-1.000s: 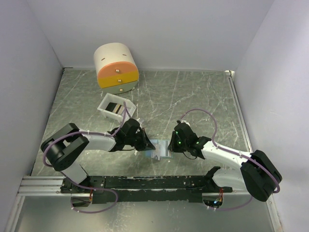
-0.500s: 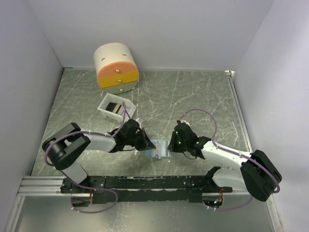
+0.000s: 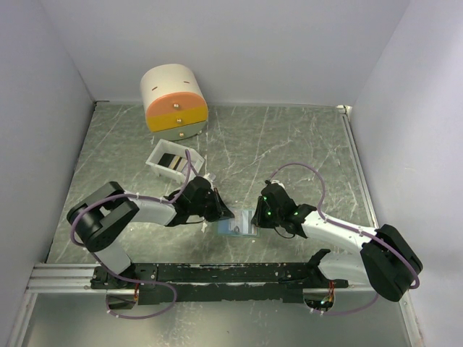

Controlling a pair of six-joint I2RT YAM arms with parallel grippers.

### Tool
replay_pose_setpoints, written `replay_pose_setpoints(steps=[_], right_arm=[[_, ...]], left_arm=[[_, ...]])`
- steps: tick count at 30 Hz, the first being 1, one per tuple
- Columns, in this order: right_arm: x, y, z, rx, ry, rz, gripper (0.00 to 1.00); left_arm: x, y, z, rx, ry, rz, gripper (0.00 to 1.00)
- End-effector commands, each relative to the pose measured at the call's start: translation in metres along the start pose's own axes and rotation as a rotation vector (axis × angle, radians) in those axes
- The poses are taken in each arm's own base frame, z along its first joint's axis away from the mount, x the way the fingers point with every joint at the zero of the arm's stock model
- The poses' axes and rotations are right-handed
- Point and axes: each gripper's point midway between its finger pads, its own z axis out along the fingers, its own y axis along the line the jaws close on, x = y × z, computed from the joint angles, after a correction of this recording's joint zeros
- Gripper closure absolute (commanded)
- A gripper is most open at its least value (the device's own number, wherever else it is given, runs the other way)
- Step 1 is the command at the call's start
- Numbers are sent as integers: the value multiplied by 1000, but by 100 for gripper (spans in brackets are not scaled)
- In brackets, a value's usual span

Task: Put the credit cards into the card holder
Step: Insert the credit card into the card holder.

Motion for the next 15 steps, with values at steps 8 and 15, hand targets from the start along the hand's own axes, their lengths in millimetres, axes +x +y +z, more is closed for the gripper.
replay_pose_setpoints(steps=[8, 15], right_arm=[[2, -3, 0, 3, -4, 15, 84], [0, -2, 0, 2, -6, 13, 84]], left_arm=[[11, 23, 7, -65, 22, 20, 93], [20, 23, 0, -61, 47, 35, 93]])
